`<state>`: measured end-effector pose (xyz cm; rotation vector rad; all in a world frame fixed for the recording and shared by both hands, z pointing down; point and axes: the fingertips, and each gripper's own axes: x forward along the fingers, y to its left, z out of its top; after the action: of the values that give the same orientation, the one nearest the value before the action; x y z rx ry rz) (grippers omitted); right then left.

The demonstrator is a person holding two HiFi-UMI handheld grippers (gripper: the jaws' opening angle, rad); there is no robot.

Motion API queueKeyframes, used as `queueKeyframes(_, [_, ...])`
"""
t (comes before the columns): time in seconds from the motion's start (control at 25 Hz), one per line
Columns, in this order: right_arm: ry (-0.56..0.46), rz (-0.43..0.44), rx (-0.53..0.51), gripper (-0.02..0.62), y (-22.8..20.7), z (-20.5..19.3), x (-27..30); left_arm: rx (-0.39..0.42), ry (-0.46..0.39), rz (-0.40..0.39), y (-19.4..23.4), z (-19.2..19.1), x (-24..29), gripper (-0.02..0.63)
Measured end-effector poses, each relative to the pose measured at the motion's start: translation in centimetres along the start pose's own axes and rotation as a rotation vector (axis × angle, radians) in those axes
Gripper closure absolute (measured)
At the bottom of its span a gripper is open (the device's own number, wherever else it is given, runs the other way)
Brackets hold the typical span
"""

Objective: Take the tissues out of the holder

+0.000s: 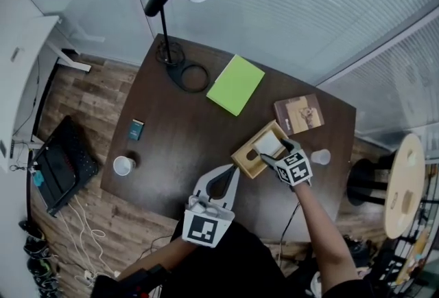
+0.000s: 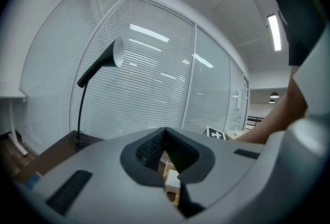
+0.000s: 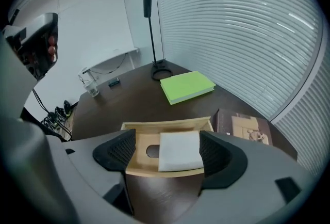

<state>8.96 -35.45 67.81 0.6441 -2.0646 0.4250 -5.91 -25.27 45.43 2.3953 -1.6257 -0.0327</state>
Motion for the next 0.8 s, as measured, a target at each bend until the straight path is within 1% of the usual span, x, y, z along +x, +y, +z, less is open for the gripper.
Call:
queueKeyframes(0.2, [0.075, 0.024, -0.008, 0.195, -1.3, -1.2, 2.9, -0.021, 0.027, 0.007, 1.6, -0.5, 0.3, 0.611])
queueKeyframes(0.32, [0.129, 0.033, -0.004, 0.186, -1.8, -1.9, 4.3, -0.025, 0.025, 0.018, 2.3, -0.5, 0.2, 0.611])
queueKeyframes(0.48, [0.200, 0.035, -0.025, 0.161, -2.6, -3.3, 5.9, -0.044, 0.033, 0.029, 3.0, -1.1, -0.1, 0.611])
queueKeyframes(0.64, [0.249, 0.030, -0.041, 0.150, -3.0, -3.6, 6.9, -0.067, 0.042, 0.044, 3.8, -1.5, -0.2, 0.611])
queueKeyframes(0.8, [0.274, 0.027, -0.033, 0.149, -3.1, -3.8, 7.6, -0.068, 0.043, 0.052, 4.4, -1.3, -0.2, 0.611])
